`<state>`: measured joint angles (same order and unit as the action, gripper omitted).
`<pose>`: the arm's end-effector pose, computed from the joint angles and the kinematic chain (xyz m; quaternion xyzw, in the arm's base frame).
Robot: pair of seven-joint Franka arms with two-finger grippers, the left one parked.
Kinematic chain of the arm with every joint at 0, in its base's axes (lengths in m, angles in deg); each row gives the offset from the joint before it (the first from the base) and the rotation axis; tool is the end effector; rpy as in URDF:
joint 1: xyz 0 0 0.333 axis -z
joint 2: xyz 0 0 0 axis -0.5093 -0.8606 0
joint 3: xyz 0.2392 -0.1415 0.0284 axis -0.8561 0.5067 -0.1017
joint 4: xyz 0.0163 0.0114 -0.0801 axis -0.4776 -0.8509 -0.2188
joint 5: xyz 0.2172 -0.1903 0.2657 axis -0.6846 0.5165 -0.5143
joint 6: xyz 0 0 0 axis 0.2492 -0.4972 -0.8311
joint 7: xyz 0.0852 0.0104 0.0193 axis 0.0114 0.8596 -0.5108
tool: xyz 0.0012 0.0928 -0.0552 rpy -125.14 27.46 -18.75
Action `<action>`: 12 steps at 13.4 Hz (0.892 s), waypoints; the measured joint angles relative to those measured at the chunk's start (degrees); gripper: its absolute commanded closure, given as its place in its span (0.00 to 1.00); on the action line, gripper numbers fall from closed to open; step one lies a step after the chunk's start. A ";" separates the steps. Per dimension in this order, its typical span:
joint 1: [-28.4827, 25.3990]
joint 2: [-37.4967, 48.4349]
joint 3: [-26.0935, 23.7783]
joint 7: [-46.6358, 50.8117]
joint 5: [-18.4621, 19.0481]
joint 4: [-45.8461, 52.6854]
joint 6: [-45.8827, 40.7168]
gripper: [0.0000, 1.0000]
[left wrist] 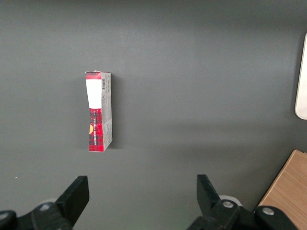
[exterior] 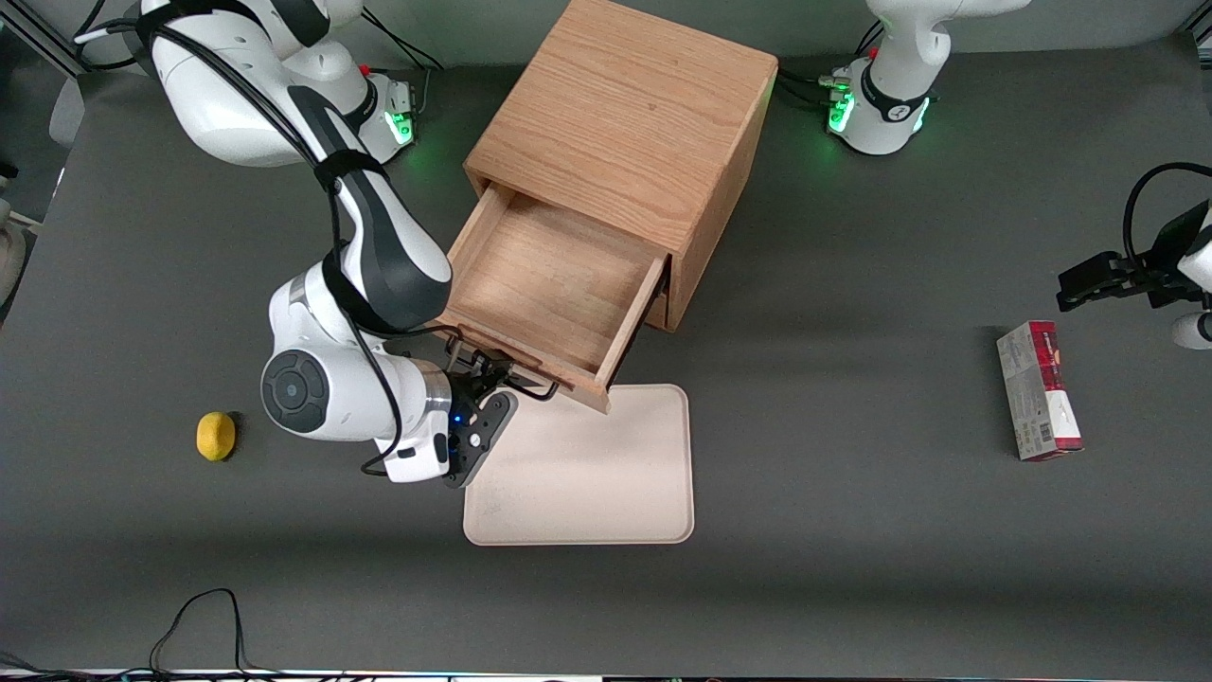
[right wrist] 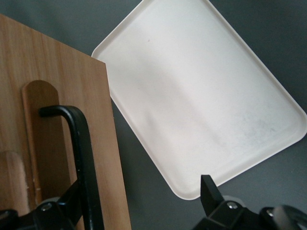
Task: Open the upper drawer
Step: 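Keep pulling the upper drawer further out with the right gripper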
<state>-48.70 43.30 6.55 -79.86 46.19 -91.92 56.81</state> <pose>0.6526 0.2962 0.3490 -0.8877 -0.4304 0.0247 0.1616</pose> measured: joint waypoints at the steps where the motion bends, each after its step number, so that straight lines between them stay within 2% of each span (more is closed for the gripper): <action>1: 0.17 -0.09 0.00 0.00 0.00 0.19 0.05 0.00; 12: 1.50 -1.64 0.07 -0.84 0.06 3.35 0.38 0.00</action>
<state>-47.19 41.66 6.62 -80.70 46.24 -88.56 57.20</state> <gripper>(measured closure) 0.000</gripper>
